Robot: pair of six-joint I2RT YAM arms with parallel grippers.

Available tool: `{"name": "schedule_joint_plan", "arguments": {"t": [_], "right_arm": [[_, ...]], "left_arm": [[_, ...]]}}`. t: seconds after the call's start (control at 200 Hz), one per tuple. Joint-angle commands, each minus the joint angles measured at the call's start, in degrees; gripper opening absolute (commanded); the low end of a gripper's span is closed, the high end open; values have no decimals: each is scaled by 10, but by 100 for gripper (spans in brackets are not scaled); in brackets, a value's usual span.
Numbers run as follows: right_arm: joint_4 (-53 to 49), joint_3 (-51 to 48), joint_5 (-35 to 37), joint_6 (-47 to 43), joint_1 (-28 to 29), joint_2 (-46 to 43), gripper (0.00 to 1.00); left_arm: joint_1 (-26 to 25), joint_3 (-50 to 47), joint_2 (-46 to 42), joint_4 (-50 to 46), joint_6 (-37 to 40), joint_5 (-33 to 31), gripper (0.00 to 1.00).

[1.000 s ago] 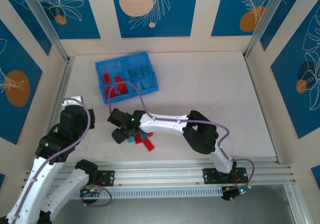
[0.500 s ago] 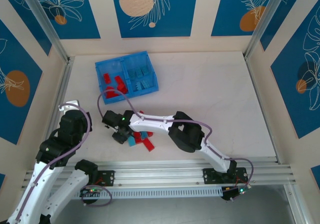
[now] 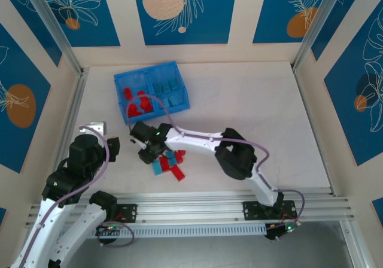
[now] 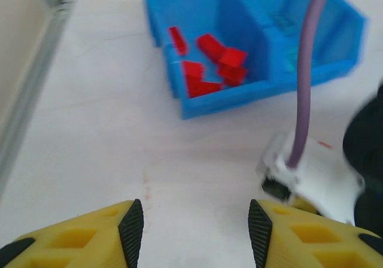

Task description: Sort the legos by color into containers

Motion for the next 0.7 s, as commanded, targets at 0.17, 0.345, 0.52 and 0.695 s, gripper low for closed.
{"name": "schedule_joint_plan", "arguments": {"t": [0.17, 0.345, 0.52, 0.695], "right_arm": [[107, -64, -89, 67, -77, -150, 26], [110, -31, -32, 72, -141, -158, 26], [117, 51, 25, 60, -214, -89, 26], [75, 225, 82, 23, -240, 56, 26]], "left_arm": [[2, -24, -18, 106, 80, 329, 71], [2, -24, -17, 112, 85, 351, 95], [2, -23, -18, 111, 86, 344, 100], [2, -24, -18, 109, 83, 336, 100]]}}
